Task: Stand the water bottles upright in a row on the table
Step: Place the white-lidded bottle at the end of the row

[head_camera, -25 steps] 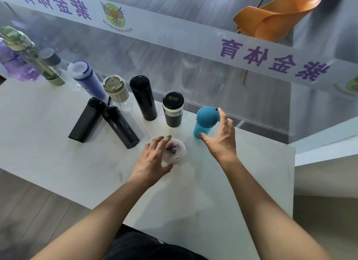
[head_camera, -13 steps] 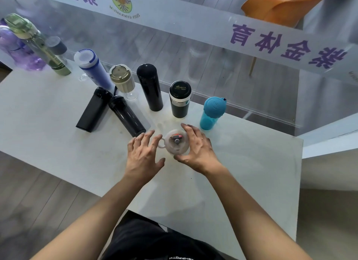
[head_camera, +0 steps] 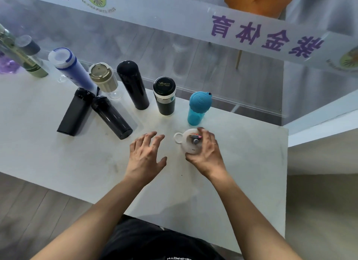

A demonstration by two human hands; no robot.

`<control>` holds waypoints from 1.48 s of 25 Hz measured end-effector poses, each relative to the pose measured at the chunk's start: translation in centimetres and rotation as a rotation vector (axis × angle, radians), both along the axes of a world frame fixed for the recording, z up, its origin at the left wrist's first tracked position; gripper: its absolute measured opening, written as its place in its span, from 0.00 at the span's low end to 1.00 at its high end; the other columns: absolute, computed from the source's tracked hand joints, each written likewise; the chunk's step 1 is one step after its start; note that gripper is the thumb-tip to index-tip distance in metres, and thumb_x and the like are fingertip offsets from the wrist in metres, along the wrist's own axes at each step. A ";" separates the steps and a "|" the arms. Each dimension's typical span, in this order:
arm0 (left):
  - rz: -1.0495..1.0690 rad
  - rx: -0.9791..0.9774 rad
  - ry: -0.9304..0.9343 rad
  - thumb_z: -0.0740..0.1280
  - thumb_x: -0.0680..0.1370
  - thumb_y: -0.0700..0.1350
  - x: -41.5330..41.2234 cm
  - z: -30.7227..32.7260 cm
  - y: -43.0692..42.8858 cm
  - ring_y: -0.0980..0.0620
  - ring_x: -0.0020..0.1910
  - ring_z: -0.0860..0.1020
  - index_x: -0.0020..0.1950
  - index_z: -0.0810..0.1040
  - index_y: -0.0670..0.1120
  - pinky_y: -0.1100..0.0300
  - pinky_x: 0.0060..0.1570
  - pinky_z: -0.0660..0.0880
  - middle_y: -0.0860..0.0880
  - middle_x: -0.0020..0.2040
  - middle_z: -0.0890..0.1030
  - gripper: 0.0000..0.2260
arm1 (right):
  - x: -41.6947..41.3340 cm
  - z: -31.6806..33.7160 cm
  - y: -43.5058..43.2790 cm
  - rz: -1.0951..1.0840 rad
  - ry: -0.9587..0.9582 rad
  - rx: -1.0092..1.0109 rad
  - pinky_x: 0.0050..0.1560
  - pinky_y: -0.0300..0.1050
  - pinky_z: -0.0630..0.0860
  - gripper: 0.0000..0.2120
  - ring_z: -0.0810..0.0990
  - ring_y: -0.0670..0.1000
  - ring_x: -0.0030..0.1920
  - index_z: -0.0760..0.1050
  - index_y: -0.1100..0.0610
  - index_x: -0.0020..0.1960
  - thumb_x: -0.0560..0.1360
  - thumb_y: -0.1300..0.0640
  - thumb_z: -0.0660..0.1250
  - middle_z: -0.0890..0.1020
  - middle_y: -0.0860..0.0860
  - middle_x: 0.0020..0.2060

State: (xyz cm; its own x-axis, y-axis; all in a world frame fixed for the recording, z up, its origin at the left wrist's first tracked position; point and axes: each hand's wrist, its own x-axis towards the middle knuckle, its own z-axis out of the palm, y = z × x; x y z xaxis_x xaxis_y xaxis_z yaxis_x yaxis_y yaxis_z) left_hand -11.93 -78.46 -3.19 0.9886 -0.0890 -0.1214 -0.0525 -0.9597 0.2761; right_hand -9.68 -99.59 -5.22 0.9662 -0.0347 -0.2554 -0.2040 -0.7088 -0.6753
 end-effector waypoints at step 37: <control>-0.084 0.037 -0.005 0.66 0.74 0.55 0.9 1.0 7.2 0.47 0.73 0.64 0.72 0.66 0.54 0.49 0.71 0.60 0.52 0.73 0.68 0.27 | 3.1 2.8 0.2 -0.272 -0.571 -0.171 0.70 0.56 0.68 0.30 0.72 0.59 0.68 0.70 0.59 0.70 0.70 0.60 0.76 0.76 0.58 0.67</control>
State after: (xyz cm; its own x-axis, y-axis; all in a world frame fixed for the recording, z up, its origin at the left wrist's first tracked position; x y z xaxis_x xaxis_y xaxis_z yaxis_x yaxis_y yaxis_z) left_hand -11.02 -71.22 -2.16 0.9784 -0.1675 -0.1209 -0.1350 -0.9614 0.2396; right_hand -6.60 -99.43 -2.45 0.8992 -0.2915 0.3263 -0.0335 -0.7895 -0.6129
